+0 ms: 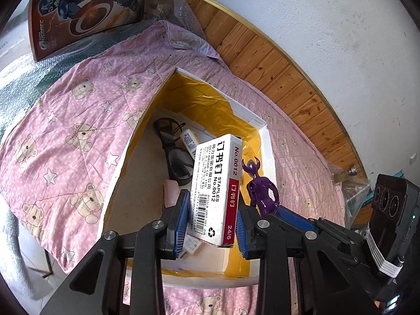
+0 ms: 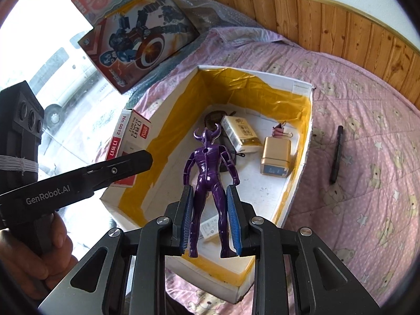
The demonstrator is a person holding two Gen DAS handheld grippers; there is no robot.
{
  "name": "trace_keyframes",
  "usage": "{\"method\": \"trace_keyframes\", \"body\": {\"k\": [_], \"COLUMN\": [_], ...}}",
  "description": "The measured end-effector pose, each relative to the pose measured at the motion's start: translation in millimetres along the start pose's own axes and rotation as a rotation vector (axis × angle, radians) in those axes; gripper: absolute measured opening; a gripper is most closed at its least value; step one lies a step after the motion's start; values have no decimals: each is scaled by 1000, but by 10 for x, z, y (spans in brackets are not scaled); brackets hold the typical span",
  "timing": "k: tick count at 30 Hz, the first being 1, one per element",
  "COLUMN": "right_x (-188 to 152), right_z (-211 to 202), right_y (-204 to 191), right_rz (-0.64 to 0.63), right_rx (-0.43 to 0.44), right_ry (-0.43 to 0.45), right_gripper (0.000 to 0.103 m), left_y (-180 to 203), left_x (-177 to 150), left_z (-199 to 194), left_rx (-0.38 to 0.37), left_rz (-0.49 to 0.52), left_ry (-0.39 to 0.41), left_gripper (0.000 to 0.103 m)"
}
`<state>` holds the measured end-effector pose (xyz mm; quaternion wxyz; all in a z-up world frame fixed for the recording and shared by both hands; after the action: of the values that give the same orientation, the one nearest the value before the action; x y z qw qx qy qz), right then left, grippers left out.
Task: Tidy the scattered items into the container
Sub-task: 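Carry the staples box and purple figure over the white box, then open the left tool to drop the staples box while the right tool releases the figure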
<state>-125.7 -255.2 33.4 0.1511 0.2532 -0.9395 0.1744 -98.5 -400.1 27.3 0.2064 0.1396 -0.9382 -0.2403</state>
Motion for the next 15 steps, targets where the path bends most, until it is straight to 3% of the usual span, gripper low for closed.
{"method": "trace_keyframes", "body": {"k": [9, 15], "right_x": [66, 100], "right_z": [294, 455], "right_y": [25, 20], "right_rz": [-58, -98], "right_rx": [-57, -100], "right_ry": [-100, -167], "right_gripper": [27, 27], "left_y": [-5, -143], "left_x": [9, 36], "left_z": [250, 408], "left_rx": [78, 125], "left_rz": [41, 1], "left_ry": [-117, -203], "left_gripper": [33, 33]}}
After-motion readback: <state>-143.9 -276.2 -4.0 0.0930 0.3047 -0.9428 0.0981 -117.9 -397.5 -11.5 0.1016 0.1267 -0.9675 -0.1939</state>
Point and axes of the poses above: each gripper's, at about its wrist camera, not at the fingertips, and z roughly the way its jaws point, y to its right, x to its top, the point moved 2 cm from there along z, roughly the way its jaws point, and after that the axes turned 9 degrees about -y, right-handed, at the moved point
